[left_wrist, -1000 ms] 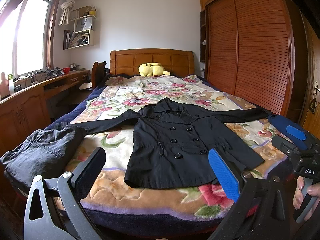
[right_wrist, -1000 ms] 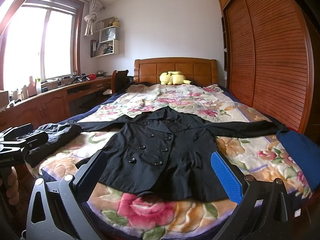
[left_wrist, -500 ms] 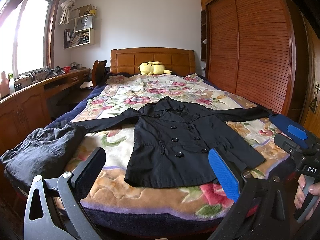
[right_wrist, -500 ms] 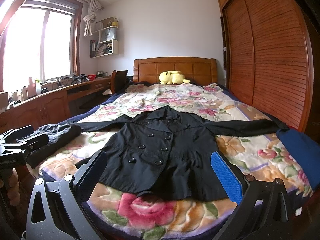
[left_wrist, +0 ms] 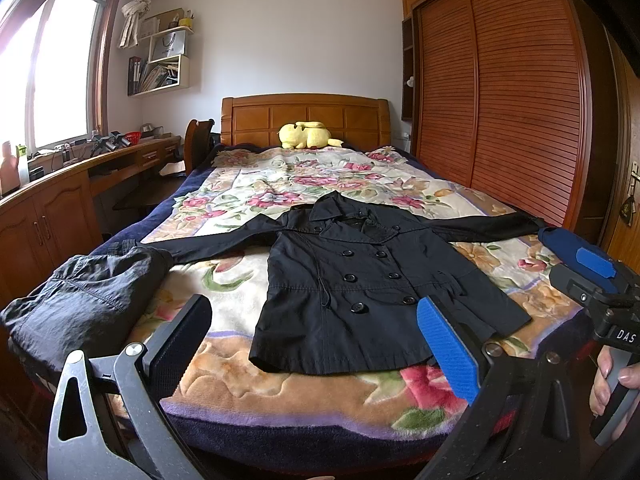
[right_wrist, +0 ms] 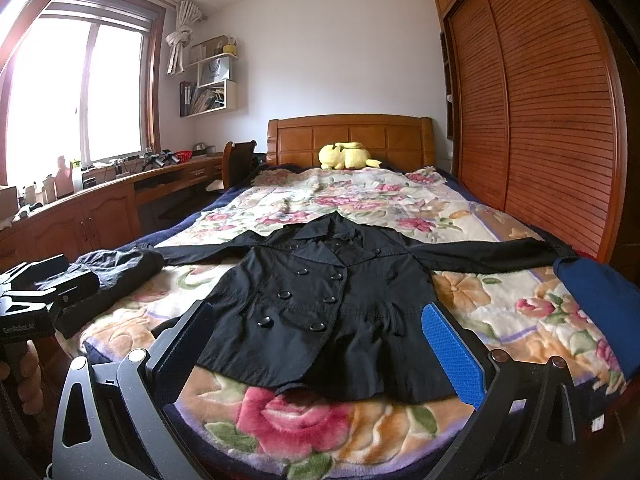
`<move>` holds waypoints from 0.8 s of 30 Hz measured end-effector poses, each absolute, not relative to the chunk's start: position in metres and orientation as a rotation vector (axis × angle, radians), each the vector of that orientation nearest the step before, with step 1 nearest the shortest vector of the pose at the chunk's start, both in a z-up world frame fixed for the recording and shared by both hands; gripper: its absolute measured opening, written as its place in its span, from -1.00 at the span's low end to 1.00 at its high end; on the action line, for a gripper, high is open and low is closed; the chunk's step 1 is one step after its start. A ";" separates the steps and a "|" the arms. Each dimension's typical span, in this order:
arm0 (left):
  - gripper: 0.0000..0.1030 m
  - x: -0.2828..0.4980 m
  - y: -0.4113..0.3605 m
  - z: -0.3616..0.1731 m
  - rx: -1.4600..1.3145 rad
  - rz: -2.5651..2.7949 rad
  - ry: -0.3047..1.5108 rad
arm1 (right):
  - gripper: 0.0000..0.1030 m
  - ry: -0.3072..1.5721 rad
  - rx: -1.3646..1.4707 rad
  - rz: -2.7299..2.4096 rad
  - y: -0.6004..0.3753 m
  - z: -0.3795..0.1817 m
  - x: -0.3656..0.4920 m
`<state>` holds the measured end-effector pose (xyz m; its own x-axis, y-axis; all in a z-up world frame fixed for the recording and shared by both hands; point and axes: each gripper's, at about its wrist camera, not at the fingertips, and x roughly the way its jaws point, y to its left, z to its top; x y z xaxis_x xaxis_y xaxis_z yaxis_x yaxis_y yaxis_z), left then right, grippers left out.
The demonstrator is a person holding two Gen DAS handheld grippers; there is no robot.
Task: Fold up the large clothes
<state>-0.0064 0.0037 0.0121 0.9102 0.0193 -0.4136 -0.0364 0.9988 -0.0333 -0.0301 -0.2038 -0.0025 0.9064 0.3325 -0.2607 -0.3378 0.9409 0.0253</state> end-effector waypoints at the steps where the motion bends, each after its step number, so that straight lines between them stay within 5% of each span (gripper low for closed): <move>1: 0.99 -0.006 0.004 0.012 -0.040 0.030 0.427 | 1.00 0.265 -0.021 0.345 -0.204 -0.003 -0.030; 24: 0.99 0.039 0.041 -0.039 -0.033 0.091 0.513 | 1.00 0.332 -0.042 0.379 -0.183 -0.019 0.022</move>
<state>0.0393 0.0405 -0.0387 0.8674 0.0783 -0.4914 -0.0946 0.9955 -0.0085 0.0223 -0.1834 -0.0188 0.8759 0.3561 -0.3257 -0.3697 0.9289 0.0214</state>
